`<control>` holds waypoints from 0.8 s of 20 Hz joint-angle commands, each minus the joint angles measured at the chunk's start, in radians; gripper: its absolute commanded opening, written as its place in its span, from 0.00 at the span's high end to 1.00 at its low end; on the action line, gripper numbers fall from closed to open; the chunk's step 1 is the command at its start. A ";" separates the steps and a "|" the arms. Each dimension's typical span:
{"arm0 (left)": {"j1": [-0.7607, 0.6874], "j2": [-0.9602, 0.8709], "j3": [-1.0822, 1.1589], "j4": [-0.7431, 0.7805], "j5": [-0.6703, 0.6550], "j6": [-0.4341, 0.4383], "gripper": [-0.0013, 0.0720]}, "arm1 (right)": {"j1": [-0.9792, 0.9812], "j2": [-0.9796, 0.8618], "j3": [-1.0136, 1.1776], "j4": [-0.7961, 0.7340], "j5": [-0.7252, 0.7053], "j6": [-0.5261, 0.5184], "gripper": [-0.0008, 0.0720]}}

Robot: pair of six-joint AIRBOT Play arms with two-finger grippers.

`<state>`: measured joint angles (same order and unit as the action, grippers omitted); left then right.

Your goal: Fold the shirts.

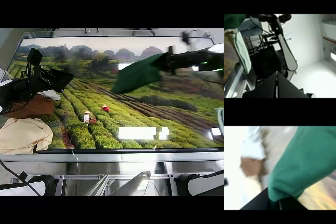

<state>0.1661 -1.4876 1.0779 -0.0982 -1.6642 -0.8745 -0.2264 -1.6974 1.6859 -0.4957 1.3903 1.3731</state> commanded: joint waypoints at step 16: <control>-0.277 -0.001 -0.001 0.079 -0.029 0.047 0.96 | -0.996 0.322 -0.166 -1.057 0.267 0.340 0.96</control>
<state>-0.0498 -1.4879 1.0771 -0.0349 -1.7016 -0.8288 -1.1519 -1.3792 1.6085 -1.4349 1.6375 1.7081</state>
